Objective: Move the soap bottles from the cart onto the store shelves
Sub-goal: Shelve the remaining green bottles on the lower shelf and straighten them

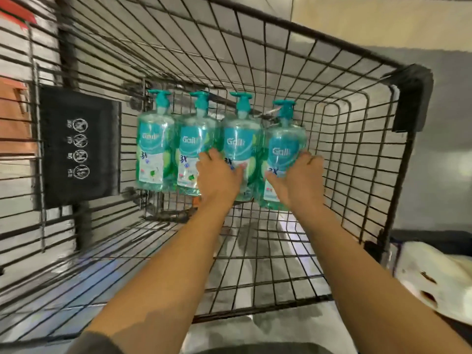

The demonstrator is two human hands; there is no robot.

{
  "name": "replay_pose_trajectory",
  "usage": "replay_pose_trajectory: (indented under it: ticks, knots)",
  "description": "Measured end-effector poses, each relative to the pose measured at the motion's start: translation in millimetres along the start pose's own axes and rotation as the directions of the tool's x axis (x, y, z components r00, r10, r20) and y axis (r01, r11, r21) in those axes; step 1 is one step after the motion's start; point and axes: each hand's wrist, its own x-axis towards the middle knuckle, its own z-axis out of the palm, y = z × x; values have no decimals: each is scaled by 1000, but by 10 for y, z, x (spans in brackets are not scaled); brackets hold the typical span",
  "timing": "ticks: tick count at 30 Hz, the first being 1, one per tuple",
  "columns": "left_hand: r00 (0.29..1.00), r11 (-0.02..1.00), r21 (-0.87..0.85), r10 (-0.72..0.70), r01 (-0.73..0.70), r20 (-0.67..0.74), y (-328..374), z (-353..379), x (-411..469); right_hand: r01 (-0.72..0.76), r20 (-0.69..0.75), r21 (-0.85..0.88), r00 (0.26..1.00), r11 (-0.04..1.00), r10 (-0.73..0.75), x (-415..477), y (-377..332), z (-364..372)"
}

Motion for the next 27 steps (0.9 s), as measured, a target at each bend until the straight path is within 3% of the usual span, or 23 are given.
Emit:
replay_pose_trajectory:
  ticks: [3, 5, 7, 9, 17, 27]
  knots:
    - [1000, 1000, -4, -7, 7, -22, 12, 94, 83, -94, 10, 182, 996, 979, 94, 134, 36, 35]
    - [999, 999, -19, -37, 37, -29, 29, 113, 115, -169, 63, 357, 986, 919, 157, 222, 108, 57]
    - [997, 996, -39, -77, 76, -23, 61, 130, 136, -235, 148, 423, 971, 875, 189, 292, 170, 75]
    - [994, 992, -58, -111, 109, -24, 101, 158, 145, -296, 227, 425, 950, 855, 216, 320, 169, 50]
    - [990, 988, -63, -143, 142, -13, 294, 246, 77, -350, 290, 418, 926, 838, 242, 514, 357, 148]
    - [989, 968, -204, -145, 146, 22, 510, 430, 2, -351, 201, 607, 936, 713, 289, 326, 536, -49]
